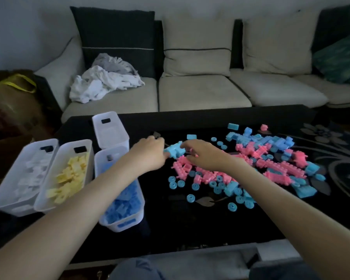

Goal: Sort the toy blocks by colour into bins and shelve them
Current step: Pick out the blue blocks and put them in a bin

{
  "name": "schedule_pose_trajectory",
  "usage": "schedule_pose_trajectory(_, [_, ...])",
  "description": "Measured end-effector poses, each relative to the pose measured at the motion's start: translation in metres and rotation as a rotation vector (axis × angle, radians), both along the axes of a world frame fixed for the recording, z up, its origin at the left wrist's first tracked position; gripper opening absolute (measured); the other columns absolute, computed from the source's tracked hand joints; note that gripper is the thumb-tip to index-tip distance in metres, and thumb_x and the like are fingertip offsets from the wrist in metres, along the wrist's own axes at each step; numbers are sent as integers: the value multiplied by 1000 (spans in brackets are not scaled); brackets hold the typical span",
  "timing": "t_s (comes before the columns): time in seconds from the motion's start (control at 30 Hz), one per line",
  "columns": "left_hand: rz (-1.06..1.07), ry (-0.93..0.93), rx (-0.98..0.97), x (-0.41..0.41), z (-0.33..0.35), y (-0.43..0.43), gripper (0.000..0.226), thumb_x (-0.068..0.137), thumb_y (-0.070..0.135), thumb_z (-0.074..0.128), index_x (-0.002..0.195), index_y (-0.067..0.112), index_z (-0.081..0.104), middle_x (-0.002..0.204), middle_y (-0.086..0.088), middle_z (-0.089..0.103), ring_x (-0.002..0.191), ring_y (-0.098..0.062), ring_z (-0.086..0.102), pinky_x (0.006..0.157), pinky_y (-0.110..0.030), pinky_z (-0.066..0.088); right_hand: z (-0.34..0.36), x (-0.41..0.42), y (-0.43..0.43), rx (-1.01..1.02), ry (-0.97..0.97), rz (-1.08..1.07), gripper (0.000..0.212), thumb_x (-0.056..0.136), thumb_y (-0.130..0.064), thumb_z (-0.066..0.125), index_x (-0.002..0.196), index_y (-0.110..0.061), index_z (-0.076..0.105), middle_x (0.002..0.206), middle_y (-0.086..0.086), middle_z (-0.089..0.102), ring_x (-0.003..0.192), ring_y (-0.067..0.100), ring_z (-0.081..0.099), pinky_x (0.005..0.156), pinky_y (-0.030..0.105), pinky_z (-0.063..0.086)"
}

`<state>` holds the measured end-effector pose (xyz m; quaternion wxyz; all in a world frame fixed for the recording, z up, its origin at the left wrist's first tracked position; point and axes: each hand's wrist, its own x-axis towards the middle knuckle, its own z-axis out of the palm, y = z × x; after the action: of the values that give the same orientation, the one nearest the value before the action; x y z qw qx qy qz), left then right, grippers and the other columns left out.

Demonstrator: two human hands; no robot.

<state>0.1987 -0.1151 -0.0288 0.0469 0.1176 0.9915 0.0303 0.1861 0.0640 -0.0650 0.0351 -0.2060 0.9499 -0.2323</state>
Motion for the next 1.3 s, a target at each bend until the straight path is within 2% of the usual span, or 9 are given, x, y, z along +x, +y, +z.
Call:
schedule_pose_trajectory(0.13, [-293,-176,86,-28,-5,63,47,98,31,47,143,21,38,143,-6,41,126,-23,45,100,-33,41,-9,-31,80,88,11,-247,42,92,-7,46,134,-14,47,128,8,50,116,24,52,94,30,41])
schedule_pose_trajectory(0.3, [-371,-155,149,-69,-17,125,42,100,13,42,141,20,41,138,-8,45,117,-22,50,88,-30,44,-15,-77,166,131,-9,-471,54,88,6,38,139,-14,42,137,16,47,110,30,55,85,31,42])
schedule_pose_trajectory(0.43, [-374,-122,153,-102,-37,161,48,93,0,42,137,19,44,131,-7,46,113,-23,52,92,-35,48,-26,-108,191,121,-95,-440,70,85,12,35,142,-28,38,150,8,33,111,27,55,80,34,50])
schedule_pose_trajectory(0.53, [-388,-96,149,-124,-50,186,40,88,-3,47,124,12,50,127,-8,48,111,-23,50,93,-39,48,-37,-123,197,396,-81,-388,62,90,2,41,140,-35,40,154,1,23,131,32,34,102,42,39])
schedule_pose_trajectory(0.63, [-395,-20,146,-144,-59,206,45,87,-4,49,130,10,44,135,-9,45,120,-27,45,97,-41,43,-39,-122,195,544,-1,-372,51,93,-7,47,136,-34,45,150,-2,26,130,29,31,104,44,34])
schedule_pose_trajectory(0.73, [-464,8,62,-159,-73,229,56,88,-3,47,140,14,37,144,-8,40,133,-27,35,110,-44,30,-41,-115,202,497,6,-310,48,91,-6,50,135,-26,48,141,1,39,124,24,40,104,42,36])
schedule_pose_trajectory(0.83, [-545,46,-24,-157,-82,236,41,91,0,41,127,17,49,124,-3,54,128,-24,40,116,-49,10,-40,-107,211,354,-32,-240,42,91,-2,49,129,-19,54,128,1,52,114,18,49,97,32,41])
schedule_pose_trajectory(1.07, [-565,188,-37,-149,-81,217,22,94,5,39,100,16,57,91,2,54,109,-23,49,113,-48,11,-36,-99,212,351,-69,-276,32,89,-15,59,120,-16,56,113,2,56,93,11,49,82,25,40])
schedule_pose_trajectory(1.3, [-483,33,242,-144,-79,212,30,96,13,37,113,25,59,107,9,63,115,-15,48,114,-45,2,-40,-93,212,392,-101,-338,36,88,-19,60,123,-23,51,116,0,61,102,18,54,92,36,45])
